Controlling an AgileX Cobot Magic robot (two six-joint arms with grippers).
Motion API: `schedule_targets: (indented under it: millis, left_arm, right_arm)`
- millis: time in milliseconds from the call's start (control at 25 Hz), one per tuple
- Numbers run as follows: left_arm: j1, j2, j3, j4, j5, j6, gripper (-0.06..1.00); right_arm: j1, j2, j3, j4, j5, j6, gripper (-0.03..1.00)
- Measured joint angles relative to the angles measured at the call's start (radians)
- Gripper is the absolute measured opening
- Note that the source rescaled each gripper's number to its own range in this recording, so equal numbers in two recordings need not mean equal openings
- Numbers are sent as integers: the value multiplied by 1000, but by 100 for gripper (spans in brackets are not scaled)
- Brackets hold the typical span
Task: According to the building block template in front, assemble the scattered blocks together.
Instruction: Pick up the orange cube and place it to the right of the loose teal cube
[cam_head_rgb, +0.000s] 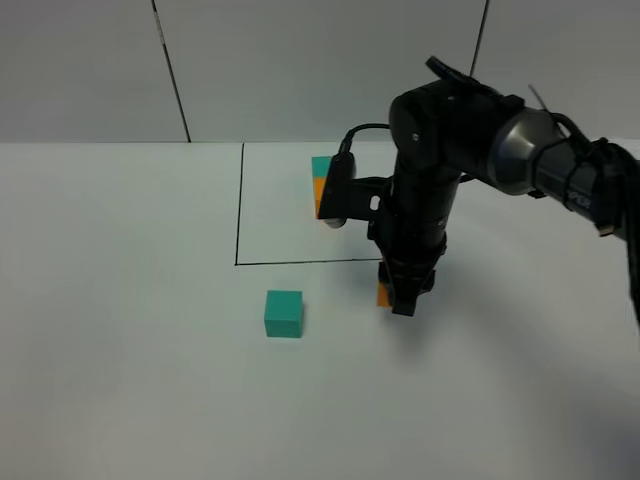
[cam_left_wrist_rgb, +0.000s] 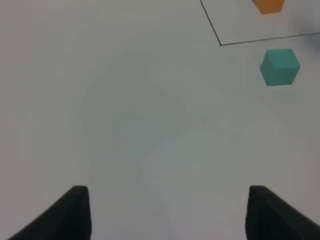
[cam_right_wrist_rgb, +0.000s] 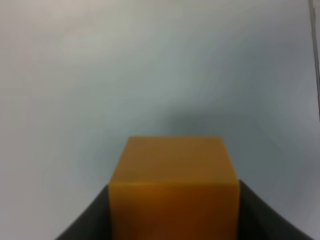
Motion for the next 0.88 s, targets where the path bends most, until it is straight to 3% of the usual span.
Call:
schedule_targets:
  millis: [400,880]
  left_arm:
    - [0,0,0,0,0,0,46]
    - [0,0,0,0,0,0,46]
  right_arm:
    - [71,116,-73,3,-36,-4,0]
    - [89,190,-115,60,-76,-4,0]
